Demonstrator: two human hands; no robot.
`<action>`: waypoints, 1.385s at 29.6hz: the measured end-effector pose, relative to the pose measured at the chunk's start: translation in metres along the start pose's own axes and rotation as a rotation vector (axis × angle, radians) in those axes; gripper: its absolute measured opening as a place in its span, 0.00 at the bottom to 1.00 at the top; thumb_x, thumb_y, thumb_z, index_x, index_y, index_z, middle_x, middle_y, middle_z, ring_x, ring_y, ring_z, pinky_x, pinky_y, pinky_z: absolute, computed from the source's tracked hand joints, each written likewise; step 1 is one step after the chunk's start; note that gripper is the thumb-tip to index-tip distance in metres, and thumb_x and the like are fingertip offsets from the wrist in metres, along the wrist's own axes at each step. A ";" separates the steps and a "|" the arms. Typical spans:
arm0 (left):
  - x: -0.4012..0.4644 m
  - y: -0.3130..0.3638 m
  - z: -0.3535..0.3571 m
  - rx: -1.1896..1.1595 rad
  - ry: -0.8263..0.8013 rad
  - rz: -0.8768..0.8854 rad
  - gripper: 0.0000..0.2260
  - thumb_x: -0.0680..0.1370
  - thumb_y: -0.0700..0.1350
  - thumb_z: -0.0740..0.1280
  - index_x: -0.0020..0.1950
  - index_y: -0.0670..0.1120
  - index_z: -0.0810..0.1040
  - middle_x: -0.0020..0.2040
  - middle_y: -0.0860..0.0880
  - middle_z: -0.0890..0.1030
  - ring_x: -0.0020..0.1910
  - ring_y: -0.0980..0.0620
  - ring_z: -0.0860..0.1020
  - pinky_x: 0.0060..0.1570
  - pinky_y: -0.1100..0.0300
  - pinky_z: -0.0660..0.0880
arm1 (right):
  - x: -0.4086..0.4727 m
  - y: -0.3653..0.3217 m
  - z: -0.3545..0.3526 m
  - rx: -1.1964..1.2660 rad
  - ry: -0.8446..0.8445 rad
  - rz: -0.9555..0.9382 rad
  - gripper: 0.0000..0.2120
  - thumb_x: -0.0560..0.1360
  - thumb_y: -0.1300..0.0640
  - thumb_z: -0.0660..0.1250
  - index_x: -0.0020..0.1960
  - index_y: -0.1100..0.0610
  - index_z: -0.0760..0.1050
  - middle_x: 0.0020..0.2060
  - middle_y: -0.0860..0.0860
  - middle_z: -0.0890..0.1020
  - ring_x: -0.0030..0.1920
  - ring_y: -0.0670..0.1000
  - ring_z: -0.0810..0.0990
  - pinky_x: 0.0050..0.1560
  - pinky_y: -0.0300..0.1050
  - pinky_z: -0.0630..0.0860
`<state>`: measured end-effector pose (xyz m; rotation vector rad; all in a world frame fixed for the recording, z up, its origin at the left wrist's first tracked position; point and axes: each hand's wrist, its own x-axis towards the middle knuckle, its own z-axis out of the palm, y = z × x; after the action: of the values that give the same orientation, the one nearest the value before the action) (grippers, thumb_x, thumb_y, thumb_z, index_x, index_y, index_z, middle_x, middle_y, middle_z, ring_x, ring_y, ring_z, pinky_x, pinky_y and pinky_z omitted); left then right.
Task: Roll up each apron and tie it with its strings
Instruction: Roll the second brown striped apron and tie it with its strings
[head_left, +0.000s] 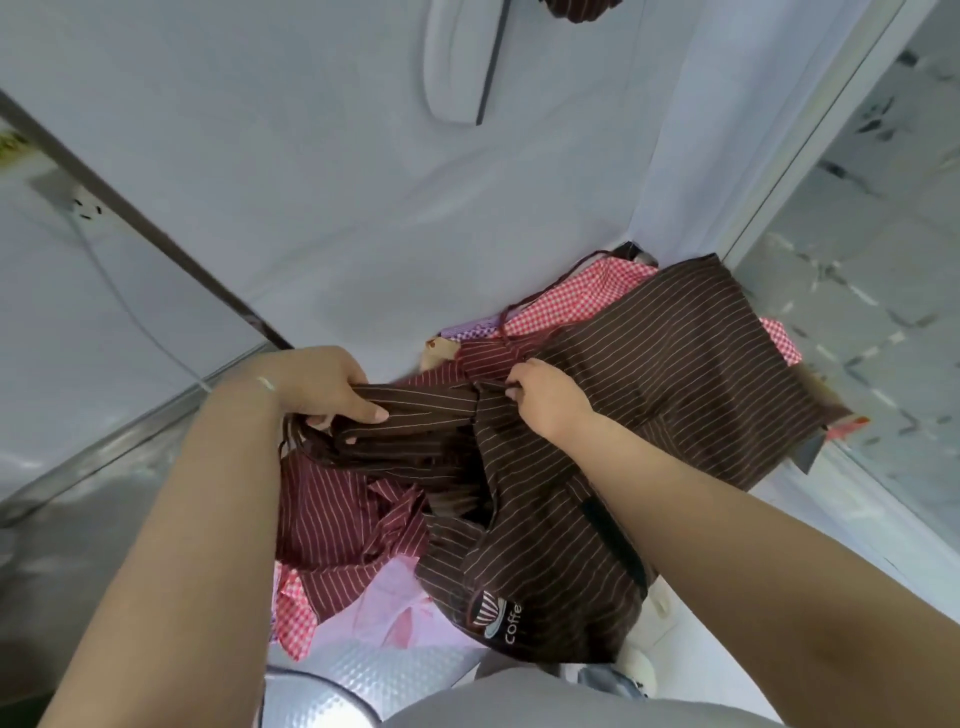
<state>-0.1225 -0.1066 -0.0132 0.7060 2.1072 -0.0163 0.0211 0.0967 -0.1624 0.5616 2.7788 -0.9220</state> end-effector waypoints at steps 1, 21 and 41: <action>-0.006 -0.004 -0.005 0.049 0.071 -0.027 0.13 0.75 0.56 0.70 0.40 0.47 0.80 0.32 0.51 0.79 0.28 0.56 0.73 0.29 0.64 0.68 | 0.000 0.001 0.000 -0.002 0.010 0.024 0.10 0.80 0.60 0.60 0.59 0.59 0.77 0.55 0.55 0.77 0.54 0.55 0.77 0.58 0.47 0.73; 0.044 0.036 0.075 -0.224 0.184 0.355 0.22 0.78 0.53 0.66 0.72 0.51 0.69 0.68 0.51 0.73 0.66 0.54 0.72 0.69 0.55 0.65 | -0.034 -0.024 -0.009 0.255 0.120 -0.139 0.02 0.78 0.54 0.65 0.47 0.50 0.73 0.44 0.44 0.71 0.39 0.42 0.71 0.44 0.36 0.66; -0.017 0.005 -0.010 -1.668 0.264 0.222 0.15 0.83 0.50 0.56 0.40 0.47 0.73 0.45 0.48 0.85 0.23 0.61 0.69 0.25 0.67 0.72 | -0.025 -0.024 -0.015 0.190 0.098 0.024 0.05 0.78 0.58 0.65 0.52 0.59 0.76 0.49 0.53 0.79 0.49 0.52 0.78 0.52 0.44 0.74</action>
<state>-0.1204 -0.1076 0.0068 -0.1395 1.4857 1.7639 0.0334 0.0806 -0.1303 0.6833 2.7797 -1.1929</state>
